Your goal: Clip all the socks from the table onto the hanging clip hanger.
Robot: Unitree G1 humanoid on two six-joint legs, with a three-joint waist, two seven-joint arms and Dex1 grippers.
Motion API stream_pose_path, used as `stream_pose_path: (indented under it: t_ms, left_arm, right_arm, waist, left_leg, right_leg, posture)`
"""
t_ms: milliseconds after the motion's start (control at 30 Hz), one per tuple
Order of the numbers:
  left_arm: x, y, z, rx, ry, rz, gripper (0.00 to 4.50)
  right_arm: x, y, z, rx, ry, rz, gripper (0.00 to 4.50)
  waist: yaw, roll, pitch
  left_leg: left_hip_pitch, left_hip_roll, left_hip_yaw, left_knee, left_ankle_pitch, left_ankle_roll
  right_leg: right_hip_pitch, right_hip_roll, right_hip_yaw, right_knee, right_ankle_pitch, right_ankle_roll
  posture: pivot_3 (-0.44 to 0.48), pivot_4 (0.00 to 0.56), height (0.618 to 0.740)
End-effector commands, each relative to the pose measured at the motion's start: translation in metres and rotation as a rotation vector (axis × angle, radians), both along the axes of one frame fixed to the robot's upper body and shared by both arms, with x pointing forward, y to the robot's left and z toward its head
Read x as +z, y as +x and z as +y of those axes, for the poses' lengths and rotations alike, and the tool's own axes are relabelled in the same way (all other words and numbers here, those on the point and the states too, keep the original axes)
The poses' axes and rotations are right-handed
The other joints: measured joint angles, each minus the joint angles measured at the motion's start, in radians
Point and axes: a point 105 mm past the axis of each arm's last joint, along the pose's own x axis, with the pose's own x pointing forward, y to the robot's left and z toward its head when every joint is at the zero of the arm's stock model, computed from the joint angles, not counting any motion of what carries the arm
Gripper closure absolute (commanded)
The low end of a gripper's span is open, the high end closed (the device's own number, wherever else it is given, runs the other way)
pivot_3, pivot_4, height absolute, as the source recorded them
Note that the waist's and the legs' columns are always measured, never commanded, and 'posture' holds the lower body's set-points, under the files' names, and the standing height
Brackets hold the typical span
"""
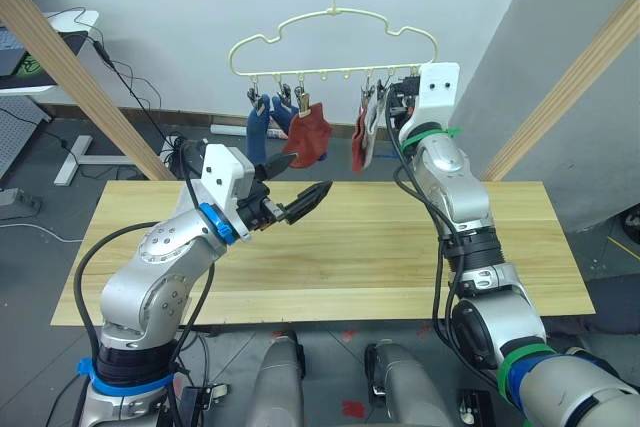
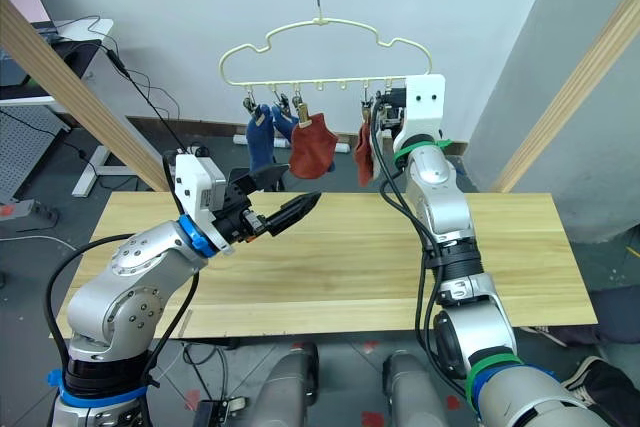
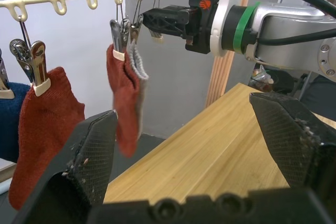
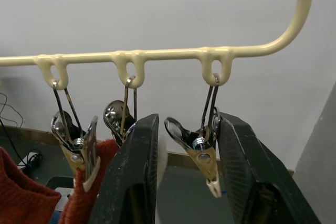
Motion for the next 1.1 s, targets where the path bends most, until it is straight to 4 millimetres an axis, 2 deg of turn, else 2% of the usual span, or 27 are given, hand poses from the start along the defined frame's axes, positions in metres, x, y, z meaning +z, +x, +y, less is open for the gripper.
stream_pose_path:
  t_ms: [33,500,900,1000,1100]
  left_arm:
    - [0.0115,-0.0043,-0.0047,-0.019,0.0,-0.055,0.0]
    - [0.0115,-0.004,-0.005,-0.017,0.0,-0.058,0.0]
    - [0.011,-0.0043,-0.0053,-0.018,0.003,-0.056,0.0]
    - [0.0108,-0.0044,-0.0055,-0.018,0.003,-0.056,0.0]
    - [0.0106,-0.0042,-0.0056,-0.016,0.002,-0.056,0.0]
  right_arm:
    - [0.0211,-0.0004,-0.0023,-0.017,0.0,-0.073,2.82]
    - [0.0265,0.003,-0.0062,-0.035,-0.024,-0.096,2.82]
    - [0.0234,0.0037,-0.006,-0.032,-0.02,-0.083,2.82]
    - [0.0232,0.0038,-0.0067,-0.032,-0.017,-0.082,3.43]
    - [0.0234,0.004,-0.008,-0.033,-0.013,-0.082,4.25]
  waist:
    - [0.0,0.0,0.0]
    - [0.0,0.0,0.0]
    - [0.0,0.0,0.0]
    - [0.0,0.0,0.0]
    - [0.0,0.0,0.0]
  left_leg:
    - [0.0,0.0,0.0,0.0,0.0,0.0]
    - [0.0,0.0,0.0,0.0,0.0,0.0]
    - [0.0,0.0,0.0,0.0,0.0,0.0]
    - [0.0,0.0,0.0,0.0,0.0,0.0]
    - [0.0,0.0,0.0,0.0,0.0,0.0]
  right_leg:
    - [0.0,0.0,0.0,0.0,0.0,0.0]
    - [0.0,0.0,0.0,0.0,0.0,0.0]
    - [0.0,0.0,0.0,0.0,0.0,0.0]
    - [0.0,0.0,0.0,0.0,0.0,0.0]
    - [0.0,0.0,0.0,0.0,0.0,0.0]
  posture:
    - [0.104,0.254,0.74]
    - [0.102,0.254,0.74]
    - [0.101,0.257,0.74]
    - [0.101,0.257,0.74]
    - [0.101,0.259,0.74]
